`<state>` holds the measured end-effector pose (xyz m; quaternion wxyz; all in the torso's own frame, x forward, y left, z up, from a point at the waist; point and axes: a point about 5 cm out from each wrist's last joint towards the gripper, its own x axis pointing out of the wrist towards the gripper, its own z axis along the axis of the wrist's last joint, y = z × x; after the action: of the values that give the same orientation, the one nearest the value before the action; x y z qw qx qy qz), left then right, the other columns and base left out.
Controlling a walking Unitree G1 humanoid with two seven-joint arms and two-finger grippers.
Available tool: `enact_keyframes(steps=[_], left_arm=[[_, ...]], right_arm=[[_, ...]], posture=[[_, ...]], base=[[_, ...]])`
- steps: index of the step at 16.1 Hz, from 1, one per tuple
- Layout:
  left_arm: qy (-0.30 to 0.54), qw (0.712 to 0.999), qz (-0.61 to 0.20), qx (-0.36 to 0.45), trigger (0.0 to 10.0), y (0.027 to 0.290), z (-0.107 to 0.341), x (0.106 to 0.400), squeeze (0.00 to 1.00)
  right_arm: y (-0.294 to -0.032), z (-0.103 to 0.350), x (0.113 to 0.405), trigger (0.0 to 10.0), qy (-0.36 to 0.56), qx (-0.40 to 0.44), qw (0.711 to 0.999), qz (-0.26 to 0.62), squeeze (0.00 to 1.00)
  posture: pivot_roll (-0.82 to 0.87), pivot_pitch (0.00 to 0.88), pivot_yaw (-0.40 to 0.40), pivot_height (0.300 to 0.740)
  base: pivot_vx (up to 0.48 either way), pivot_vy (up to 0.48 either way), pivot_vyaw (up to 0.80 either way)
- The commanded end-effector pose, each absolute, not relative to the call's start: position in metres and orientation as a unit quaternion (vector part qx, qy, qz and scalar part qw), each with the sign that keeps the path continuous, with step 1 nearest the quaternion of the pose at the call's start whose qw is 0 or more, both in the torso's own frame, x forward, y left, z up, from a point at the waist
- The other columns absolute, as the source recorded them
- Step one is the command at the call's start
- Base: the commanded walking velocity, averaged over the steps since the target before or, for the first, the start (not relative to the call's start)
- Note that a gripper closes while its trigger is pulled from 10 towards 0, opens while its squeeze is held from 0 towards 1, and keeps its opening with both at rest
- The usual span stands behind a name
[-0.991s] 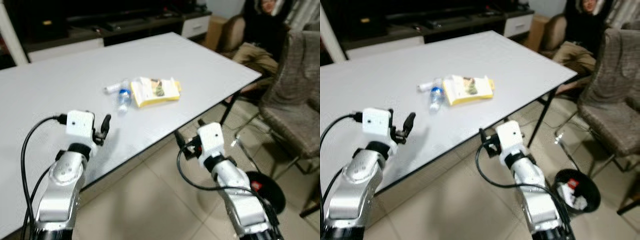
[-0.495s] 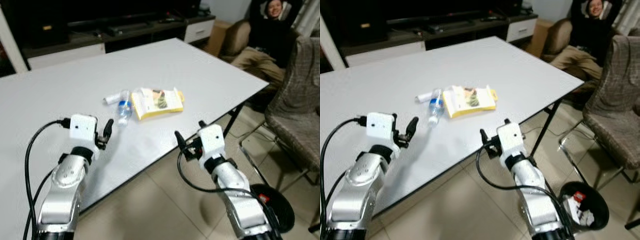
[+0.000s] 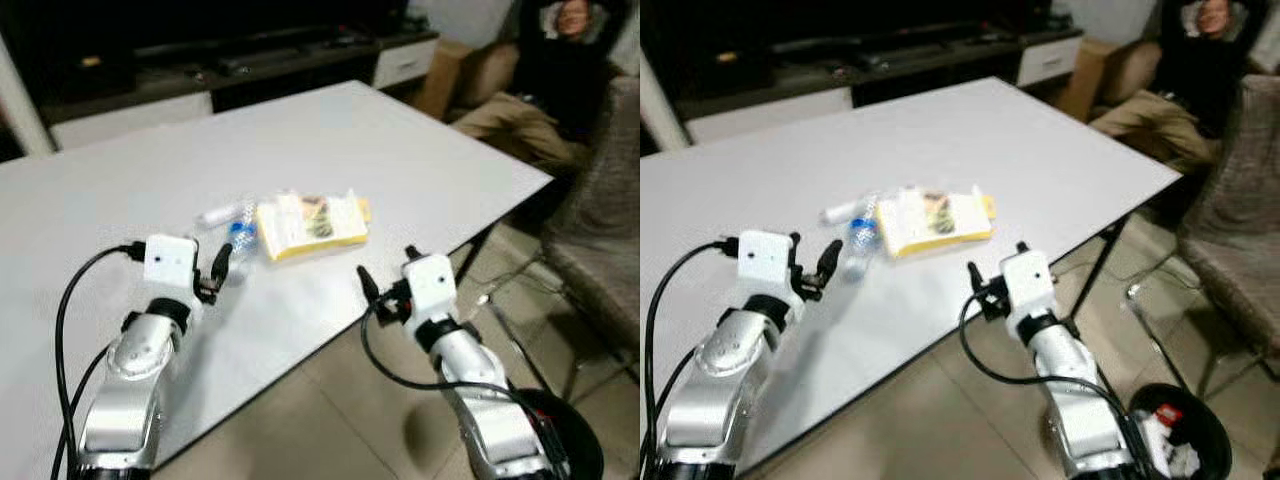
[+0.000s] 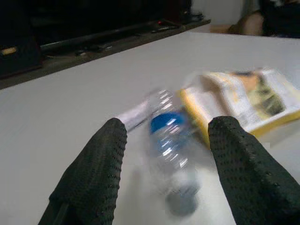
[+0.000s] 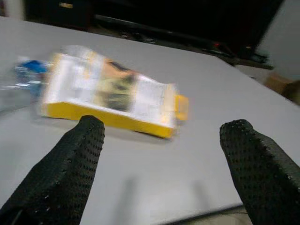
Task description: Picking trash to rubbish bin
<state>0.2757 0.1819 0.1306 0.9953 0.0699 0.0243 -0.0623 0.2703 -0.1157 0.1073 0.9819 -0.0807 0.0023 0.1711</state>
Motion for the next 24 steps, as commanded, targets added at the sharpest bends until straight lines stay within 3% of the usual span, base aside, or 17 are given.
enact_keyframes(steps=[1, 4, 5, 9, 15, 17, 18, 19, 24], left_arm=[[0.029, 0.992, -0.095, 0.072, 10.0, 0.167, 0.127, 0.279, 0.00], [0.032, 0.995, -0.087, 0.044, 10.0, 0.170, 0.127, 0.284, 0.00], [0.016, 0.996, -0.086, 0.036, 10.0, 0.170, 0.130, 0.286, 1.00], [0.030, 0.996, -0.088, 0.011, 10.0, 0.170, 0.128, 0.301, 1.00], [0.064, 0.996, -0.053, 0.031, 10.0, 0.191, 0.121, 0.337, 1.00], [0.073, 0.995, -0.068, 0.000, 10.0, 0.188, 0.118, 0.343, 1.00], [0.079, 0.994, -0.080, -0.013, 10.0, 0.185, 0.115, 0.346, 0.31], [0.088, 0.992, -0.088, -0.026, 10.0, 0.183, 0.111, 0.348, 0.00], [0.110, 0.991, -0.044, 0.064, 10.0, 0.195, 0.101, 0.359, 0.00]], right_arm=[[-0.128, 0.108, 0.271, 10.0, 0.007, -0.094, 0.983, 0.157, 0.00], [-0.129, 0.111, 0.273, 10.0, 0.000, -0.092, 0.984, 0.150, 0.00], [-0.129, 0.110, 0.272, 10.0, 0.001, -0.092, 0.985, 0.145, 0.00], [-0.124, 0.112, 0.270, 10.0, -0.005, -0.088, 0.985, 0.146, 0.00], [-0.125, 0.114, 0.266, 10.0, -0.008, -0.093, 0.985, 0.145, 0.00], [-0.124, 0.114, 0.266, 10.0, -0.007, -0.093, 0.985, 0.146, 0.00], [-0.123, 0.114, 0.265, 10.0, -0.006, -0.093, 0.984, 0.149, 0.00], [-0.122, 0.114, 0.264, 10.0, -0.005, -0.094, 0.984, 0.151, 0.00], [-0.122, 0.114, 0.262, 10.0, -0.002, -0.093, 0.984, 0.150, 0.00]], posture=[[0.01, 0.000, -0.042, 0.740], [0.01, 0.000, -0.038, 0.740], [0.01, 0.000, -0.033, 0.740], [0.00, 0.000, 0.000, 0.740], [-0.03, 0.000, 0.021, 0.740], [-0.03, 0.000, 0.022, 0.740], [-0.03, 0.000, 0.023, 0.740], [-0.04, 0.000, 0.022, 0.740], [-0.05, 0.000, 0.030, 0.740]], base=[[0.375, 0.000, 0.00], [0.126, 0.000, 0.00], [0.000, 0.000, 0.00], [0.000, 0.000, 0.00], [0.000, 0.000, 0.00], [0.000, 0.000, 0.00], [0.000, 0.000, 0.00], [0.000, 0.000, 0.00], [0.000, 0.000, 0.00]])
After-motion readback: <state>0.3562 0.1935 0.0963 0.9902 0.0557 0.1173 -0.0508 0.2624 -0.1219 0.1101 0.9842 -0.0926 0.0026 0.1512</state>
